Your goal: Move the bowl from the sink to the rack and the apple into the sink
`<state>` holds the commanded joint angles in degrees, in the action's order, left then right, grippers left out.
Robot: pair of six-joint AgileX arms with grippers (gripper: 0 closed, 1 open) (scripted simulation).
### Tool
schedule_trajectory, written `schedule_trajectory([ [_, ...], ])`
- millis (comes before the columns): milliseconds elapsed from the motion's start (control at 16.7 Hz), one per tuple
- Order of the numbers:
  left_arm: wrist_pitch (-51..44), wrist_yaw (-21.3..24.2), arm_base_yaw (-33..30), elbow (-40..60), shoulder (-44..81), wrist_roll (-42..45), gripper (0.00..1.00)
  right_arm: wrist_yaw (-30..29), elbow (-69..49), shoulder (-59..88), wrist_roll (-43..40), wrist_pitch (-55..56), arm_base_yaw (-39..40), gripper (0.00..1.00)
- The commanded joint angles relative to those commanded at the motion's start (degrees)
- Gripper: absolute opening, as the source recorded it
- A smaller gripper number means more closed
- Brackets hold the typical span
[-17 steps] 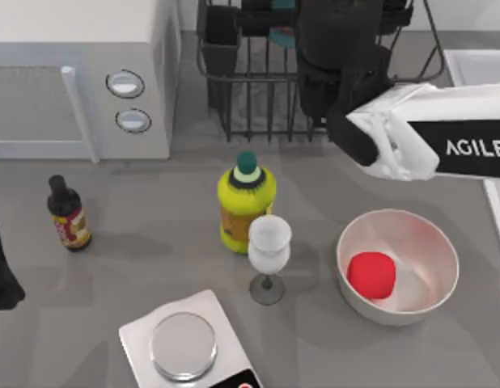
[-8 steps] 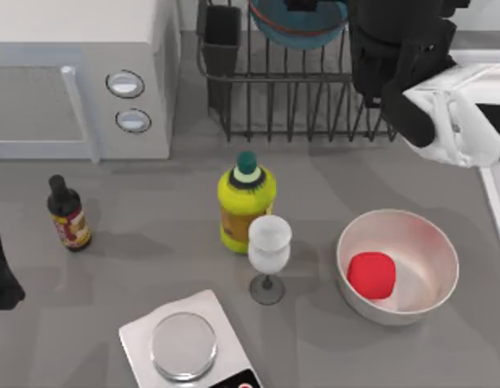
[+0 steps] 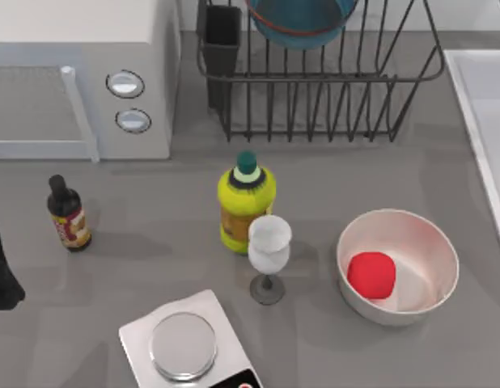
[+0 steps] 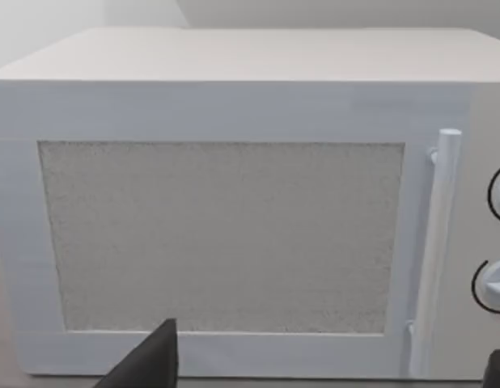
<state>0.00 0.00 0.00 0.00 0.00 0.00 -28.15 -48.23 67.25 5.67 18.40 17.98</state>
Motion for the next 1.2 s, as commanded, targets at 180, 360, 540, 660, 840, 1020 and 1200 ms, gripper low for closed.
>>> schedule_trajectory([
  [180, 0.0, 0.0, 0.0, 0.0, 0.0, 0.0, 1.0, 5.94, 12.88, -18.71, 0.17, -7.03, -5.74, 1.0],
  [360, 0.0, 0.0, 0.0, 0.0, 0.0, 0.0, 1.0, 12.66, 25.56, -36.5, -0.67, -12.74, -10.63, 1.0],
  [540, 0.0, 0.0, 0.0, 0.0, 0.0, 0.0, 1.0, 19.2, 36.11, -51.37, -2.36, -16.31, -14.22, 1.0],
  [660, 0.0, 0.0, 0.0, 0.0, 0.0, 0.0, 1.0, 23.04, 41.63, -58.88, -3.67, -17.61, -15.97, 1.0],
  [840, 0.0, 0.0, 0.0, 0.0, 0.0, 0.0, 1.0, 27.11, 46.98, -65.7, -5.23, -18.35, -17.61, 1.0],
  [1020, 0.0, 0.0, 0.0, 0.0, 0.0, 0.0, 1.0, 28.15, 48.23, -67.25, -5.67, -18.39, -17.98, 1.0],
  [1200, 0.0, 0.0, 0.0, 0.0, 0.0, 0.0, 1.0, 28.15, 48.23, -67.25, -5.67, -18.39, -17.98, 1.0],
])
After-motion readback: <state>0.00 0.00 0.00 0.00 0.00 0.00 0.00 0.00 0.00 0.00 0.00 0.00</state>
